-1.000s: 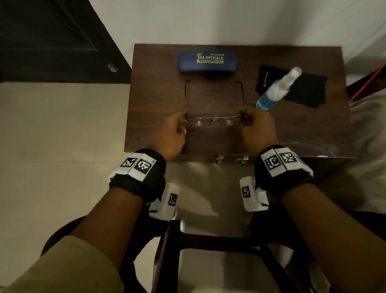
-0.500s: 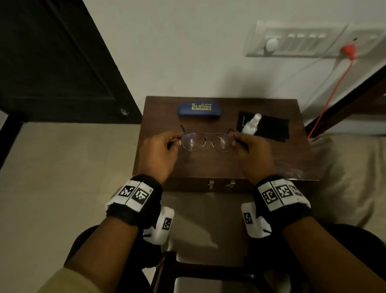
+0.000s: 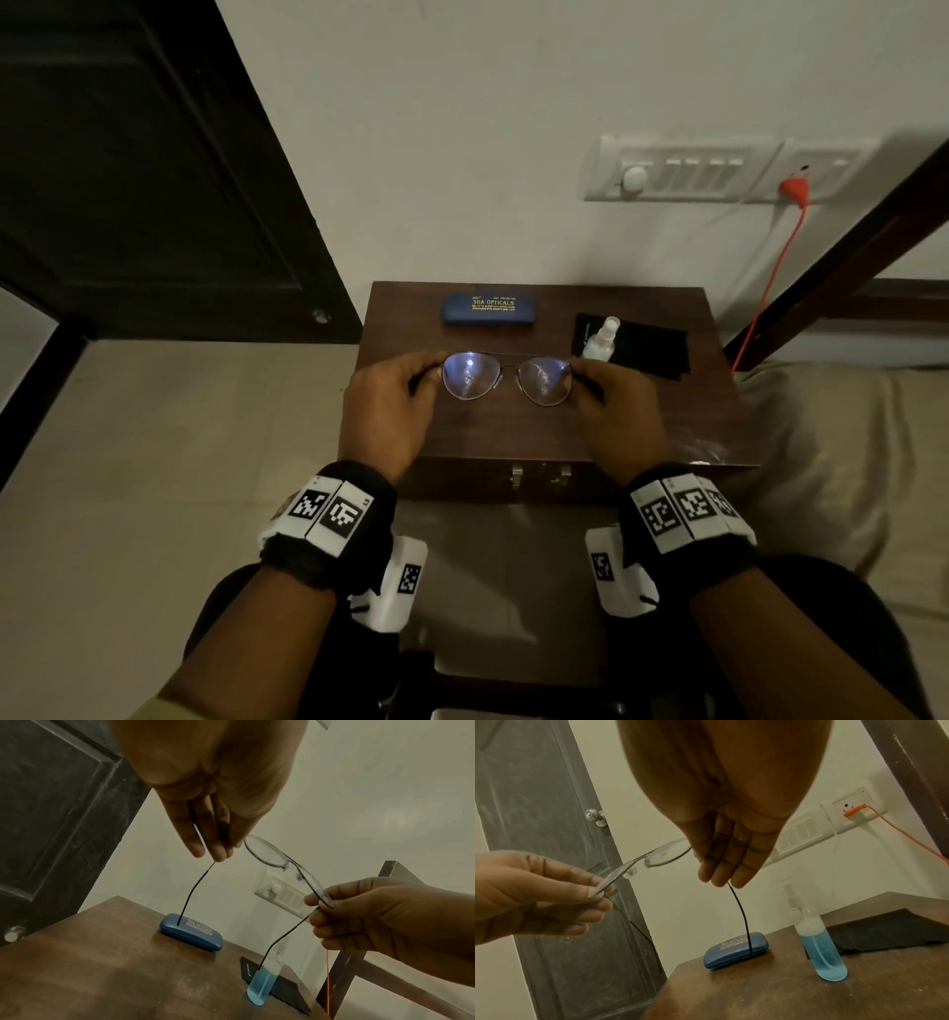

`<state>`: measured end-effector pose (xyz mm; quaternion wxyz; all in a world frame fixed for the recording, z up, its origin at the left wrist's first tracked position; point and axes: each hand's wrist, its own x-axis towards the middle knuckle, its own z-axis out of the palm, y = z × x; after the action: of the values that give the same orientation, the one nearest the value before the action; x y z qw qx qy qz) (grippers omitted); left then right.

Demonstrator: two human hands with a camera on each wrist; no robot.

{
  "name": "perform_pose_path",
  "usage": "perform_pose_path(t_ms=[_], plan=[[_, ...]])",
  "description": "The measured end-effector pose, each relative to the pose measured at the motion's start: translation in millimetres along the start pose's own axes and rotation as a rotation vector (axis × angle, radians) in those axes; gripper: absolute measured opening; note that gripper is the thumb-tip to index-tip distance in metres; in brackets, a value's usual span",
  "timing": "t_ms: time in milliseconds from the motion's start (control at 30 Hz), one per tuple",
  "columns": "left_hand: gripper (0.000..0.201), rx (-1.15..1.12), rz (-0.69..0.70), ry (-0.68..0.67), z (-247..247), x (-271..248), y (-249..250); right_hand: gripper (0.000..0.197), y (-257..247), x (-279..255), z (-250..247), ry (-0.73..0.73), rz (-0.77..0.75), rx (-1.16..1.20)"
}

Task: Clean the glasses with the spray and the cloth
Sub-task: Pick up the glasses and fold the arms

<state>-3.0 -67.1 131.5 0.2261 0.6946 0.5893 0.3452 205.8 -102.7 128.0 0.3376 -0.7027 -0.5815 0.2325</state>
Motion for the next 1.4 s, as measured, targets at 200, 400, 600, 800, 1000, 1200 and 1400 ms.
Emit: perform_pose_path(t_ms=[200, 400, 600, 800, 1000, 1200, 1400], plan=[[0.020, -0.021, 0.037, 0.005, -2.4, 0.1, 1.2, 0.023, -3.1, 2.7, -1.9, -0.038, 0.054, 0.000], [0.020, -0.013, 0.027, -0.011, -0.6, -2.2, -1.3, 0.022, 1.9, 5.1, 1.7, -0.064, 0.102, 0.010], [0.020, -0.006, -0.002, -0.036, 1.4, -2.1, -7.3, 0.022, -1.2, 3.4, 1.9, -0.044, 0.072, 0.019], [0.040, 0.203, -0.069, -0.091, 1.0, -6.2, -5.9, 0.023, -11.4, 0.8, 1.3, 0.004, 0.001, -0.040], [0.046, 0.179, 0.144, -0.231, 7.2, -11.0, 28.2, 0.022, -26.1, -4.8, 4.2, 0.038, -0.124, -0.199], [0.061, 0.311, 0.227, -0.330, 18.1, -11.8, 49.8, 0.020, -39.4, -9.0, 5.9, -0.035, -0.251, -0.355], [0.046, 0.148, 0.143, -0.255, 27.4, -14.1, 45.5, 0.025, -39.0, -13.1, 11.1, 0.019, -0.341, -0.371]])
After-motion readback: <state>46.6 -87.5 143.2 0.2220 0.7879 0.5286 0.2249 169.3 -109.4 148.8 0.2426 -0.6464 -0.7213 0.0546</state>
